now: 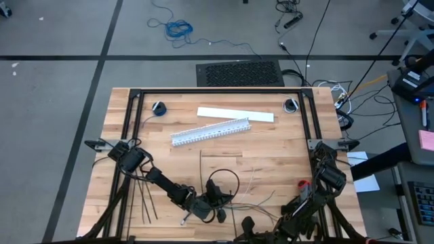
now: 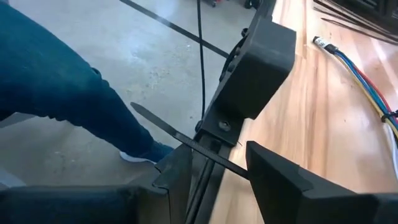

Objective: Ziptie cables
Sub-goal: Wrap the colored loose cables with the black zip tie

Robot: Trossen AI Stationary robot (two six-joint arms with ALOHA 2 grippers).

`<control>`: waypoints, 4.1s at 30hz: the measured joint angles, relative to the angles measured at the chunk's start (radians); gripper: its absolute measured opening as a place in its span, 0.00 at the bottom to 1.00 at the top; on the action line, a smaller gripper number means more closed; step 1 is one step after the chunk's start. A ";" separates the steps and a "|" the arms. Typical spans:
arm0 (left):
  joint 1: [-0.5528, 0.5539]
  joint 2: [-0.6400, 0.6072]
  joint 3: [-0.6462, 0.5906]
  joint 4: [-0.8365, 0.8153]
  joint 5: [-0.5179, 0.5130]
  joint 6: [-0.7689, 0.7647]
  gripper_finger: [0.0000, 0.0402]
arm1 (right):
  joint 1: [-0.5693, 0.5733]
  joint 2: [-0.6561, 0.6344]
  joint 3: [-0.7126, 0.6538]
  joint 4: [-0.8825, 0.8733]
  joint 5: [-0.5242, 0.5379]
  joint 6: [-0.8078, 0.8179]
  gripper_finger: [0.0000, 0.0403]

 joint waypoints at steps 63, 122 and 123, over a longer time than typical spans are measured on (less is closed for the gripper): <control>-0.107 0.000 0.058 0.108 -0.407 1.226 0.00 | -0.192 -0.117 -0.418 0.821 0.027 0.681 0.00; -0.131 0.000 0.058 0.053 -0.472 1.224 0.00 | -0.208 -0.117 -0.418 0.778 0.027 0.687 0.00; -0.131 0.000 0.058 0.053 -0.472 1.224 0.00 | -0.209 -0.117 -0.418 0.778 0.027 0.686 0.00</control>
